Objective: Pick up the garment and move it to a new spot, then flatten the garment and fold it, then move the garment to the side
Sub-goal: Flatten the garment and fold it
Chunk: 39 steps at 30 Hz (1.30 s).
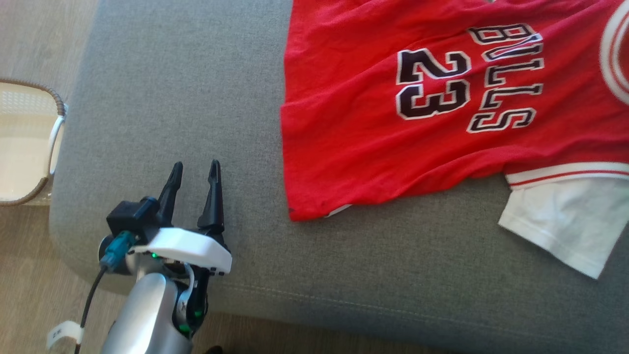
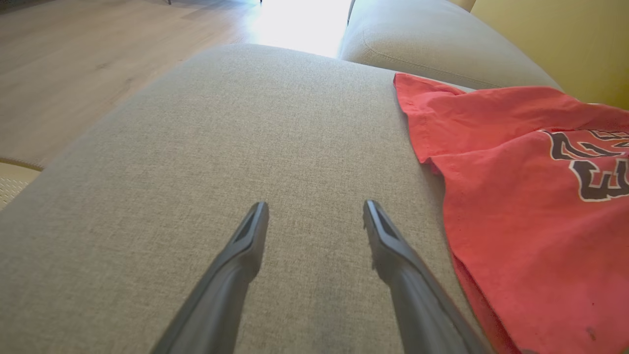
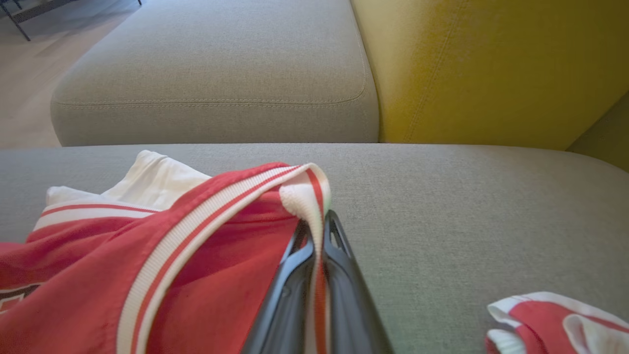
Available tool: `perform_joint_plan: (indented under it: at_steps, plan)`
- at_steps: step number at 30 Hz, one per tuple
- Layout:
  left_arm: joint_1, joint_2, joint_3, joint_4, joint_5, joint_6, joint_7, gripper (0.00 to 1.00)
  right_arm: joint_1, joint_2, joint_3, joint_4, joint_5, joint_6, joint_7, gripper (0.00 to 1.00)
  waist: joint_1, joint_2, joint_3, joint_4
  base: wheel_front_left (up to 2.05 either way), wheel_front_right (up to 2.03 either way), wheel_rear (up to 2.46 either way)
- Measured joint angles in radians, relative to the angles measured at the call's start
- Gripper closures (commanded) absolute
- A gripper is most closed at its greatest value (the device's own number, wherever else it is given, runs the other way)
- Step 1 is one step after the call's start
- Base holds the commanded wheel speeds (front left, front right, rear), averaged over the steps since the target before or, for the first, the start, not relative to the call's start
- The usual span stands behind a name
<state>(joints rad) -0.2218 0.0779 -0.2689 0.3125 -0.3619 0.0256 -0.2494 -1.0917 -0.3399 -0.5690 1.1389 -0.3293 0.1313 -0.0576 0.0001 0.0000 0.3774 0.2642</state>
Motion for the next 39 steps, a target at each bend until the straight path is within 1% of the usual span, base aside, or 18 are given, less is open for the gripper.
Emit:
perform_joint_plan:
  at_steps: [2,3,4,7,9,14,18,21,25,27,30,33,37,39]
  plan:
    - [-0.007,-0.003,0.003,0.001,0.004,-0.001,0.000,0.00,-0.007,-0.001,-0.026,-0.007,-0.031,0.000,0.000,1.00,0.0000,0.0000,0.006,-0.001,0.00,0.00,0.00]
    - [-0.011,-0.004,0.004,0.002,0.010,-0.001,0.000,0.00,-0.007,0.000,-0.038,-0.008,-0.045,0.000,0.000,0.73,0.0000,0.0000,0.008,-0.002,0.00,0.00,0.00]
    - [-0.014,-0.005,0.005,0.002,0.010,-0.003,0.000,0.00,-0.007,0.002,-0.048,-0.008,-0.060,0.000,0.000,0.00,0.0000,0.0000,0.009,-0.004,0.00,0.00,0.00]
    - [-0.017,-0.008,0.012,0.006,0.010,-0.008,0.000,0.00,-0.007,0.026,-0.076,-0.006,-0.091,0.000,0.000,0.00,0.0000,0.0000,0.006,-0.013,0.00,0.00,0.00]
    - [-0.017,-0.009,0.015,0.011,0.019,-0.008,0.000,0.00,-0.007,0.050,-0.076,0.006,-0.110,0.000,-0.006,0.00,0.0000,0.0000,-0.003,-0.022,0.00,0.00,0.00]
    - [-0.016,-0.010,0.026,0.017,0.026,-0.009,0.000,0.00,-0.005,0.099,-0.058,0.051,-0.128,0.000,-0.061,0.00,-0.0001,0.0000,-0.044,-0.047,0.00,0.00,0.00]
    - [-0.012,-0.010,0.031,0.028,0.028,-0.009,0.000,0.00,-0.004,0.129,-0.021,0.089,-0.123,0.000,-0.127,0.00,-0.0002,0.0000,-0.091,-0.073,0.00,0.00,0.00]
    - [-0.001,-0.008,0.035,0.047,0.028,-0.009,0.000,0.00,0.000,0.156,0.021,0.108,-0.098,0.000,-0.167,0.00,-0.0002,0.0000,-0.130,-0.094,0.00,0.00,0.00]
    - [0.028,-0.007,0.045,0.069,0.028,-0.007,0.000,0.00,0.048,0.213,0.099,0.124,-0.053,0.000,-0.191,0.00,-0.0002,0.0000,-0.185,-0.124,0.00,0.00,0.00]
    - [0.046,-0.005,0.050,0.081,0.023,-0.005,0.000,0.00,0.091,0.244,0.139,0.111,-0.009,0.000,-0.192,0.00,-0.0002,0.0000,-0.211,-0.142,0.00,0.00,0.00]
    - [0.070,-0.004,0.054,0.091,0.016,0.001,0.000,0.00,0.177,0.271,0.216,0.026,0.087,0.000,-0.192,0.00,-0.0002,0.0000,-0.244,-0.173,0.00,0.00,0.00]
    - [0.087,-0.004,0.053,0.102,0.013,0.001,0.000,0.00,0.291,0.273,0.301,-0.083,0.210,0.000,-0.192,0.00,-0.0002,0.0000,-0.272,-0.206,0.00,0.00,0.00]
    - [0.096,-0.004,0.051,0.118,0.006,0.001,0.002,0.00,0.486,0.273,0.435,-0.229,0.426,0.000,-0.194,0.00,-0.0002,0.0000,-0.297,-0.247,0.00,0.00,0.00]
    - [0.096,-0.004,0.046,0.121,0.005,0.001,0.006,0.00,0.577,0.278,0.469,-0.306,0.499,0.000,-0.193,0.00,-0.0002,0.0001,-0.301,-0.267,0.00,0.00,0.00]
